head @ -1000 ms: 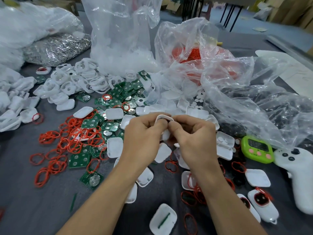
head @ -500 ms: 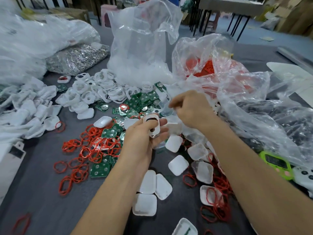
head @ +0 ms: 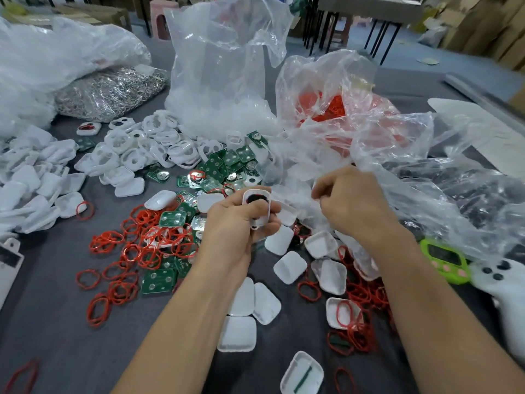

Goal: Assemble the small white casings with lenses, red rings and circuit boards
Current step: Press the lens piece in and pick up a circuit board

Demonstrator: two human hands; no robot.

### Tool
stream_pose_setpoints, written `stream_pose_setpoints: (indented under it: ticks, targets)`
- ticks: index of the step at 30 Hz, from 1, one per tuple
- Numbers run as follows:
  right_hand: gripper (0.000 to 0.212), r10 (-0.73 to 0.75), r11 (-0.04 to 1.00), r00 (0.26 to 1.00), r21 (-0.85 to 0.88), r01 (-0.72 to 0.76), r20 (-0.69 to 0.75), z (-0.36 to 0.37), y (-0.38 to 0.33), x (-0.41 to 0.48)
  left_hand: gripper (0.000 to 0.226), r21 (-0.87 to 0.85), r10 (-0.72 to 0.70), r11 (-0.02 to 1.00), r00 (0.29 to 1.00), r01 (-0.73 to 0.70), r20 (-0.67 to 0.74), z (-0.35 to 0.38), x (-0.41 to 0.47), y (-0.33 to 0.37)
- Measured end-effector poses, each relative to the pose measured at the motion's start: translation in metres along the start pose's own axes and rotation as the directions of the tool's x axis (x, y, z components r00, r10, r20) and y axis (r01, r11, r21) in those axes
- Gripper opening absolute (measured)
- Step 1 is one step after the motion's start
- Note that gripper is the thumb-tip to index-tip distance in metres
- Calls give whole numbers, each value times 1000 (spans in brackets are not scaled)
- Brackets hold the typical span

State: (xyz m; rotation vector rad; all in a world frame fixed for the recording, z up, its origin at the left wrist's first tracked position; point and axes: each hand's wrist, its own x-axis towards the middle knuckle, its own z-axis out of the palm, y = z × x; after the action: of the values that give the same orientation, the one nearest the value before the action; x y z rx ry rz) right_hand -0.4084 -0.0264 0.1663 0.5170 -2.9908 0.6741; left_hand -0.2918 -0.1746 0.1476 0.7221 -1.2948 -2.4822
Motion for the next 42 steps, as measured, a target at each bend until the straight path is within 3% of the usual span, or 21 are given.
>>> stream_pose_setpoints:
  ticks: [2, 6, 12, 15, 20, 22, 24, 26, 30, 34, 40, 42]
  targets:
    - [31, 60, 998, 997, 7, -60, -53, -7, 18, -8, 20, 33, -20, 999, 998, 18, 52, 8, -5, -5]
    - [42, 100, 993, 995, -55, -101, -19, -14, 35, -1, 15, -7, -62, 998, 991, 63, 122, 15, -11, -12]
    - [31, 37, 946, 985, -324, 19, 166, -14, 29, 46, 13, -49, -162, 984, 972, 173, 170, 13, -7, -16]
    - [31, 32, 939, 984, -344, 31, 176, -9, 35, 62, 14, -24, -180, 982, 969, 187, 168, 11, -3, -17]
    - [16, 76, 988, 997, -137, -75, 2, 0, 43, 58, 14, 8, -172, 985, 974, 172, 151, 10, 2, -19]
    - [22, 45, 999, 994, 4, -45, -95, -7, 41, 47, 15, 8, -162, 987, 974, 163, 156, 10, 1, -21]
    - [25, 40, 965, 973, 263, 22, -228, -16, 34, 25, 17, -15, -158, 987, 975, 163, 158, 11, 0, -22]
    - [19, 104, 831, 959, 553, 63, -265, -16, 24, -7, 24, -46, -173, 982, 970, 183, 169, 13, -2, -22]
    - [10, 144, 552, 985, 834, -1, -95, 3, 8, -61, 50, -78, -233, 964, 950, 253, 206, 17, -6, -21]
    - [30, 96, 444, 994, 892, -88, 50, 10, 7, -72, 53, -76, -244, 961, 946, 266, 214, 14, -7, -21]
    - [11, 72, 334, 981, 922, -194, 181, 8, 14, -76, 44, -22, -232, 970, 949, 242, 213, 13, -7, -25]
    - [20, 68, 312, 979, 928, -204, 192, 10, 12, -75, 43, -21, -232, 970, 946, 243, 227, 14, -7, -26]
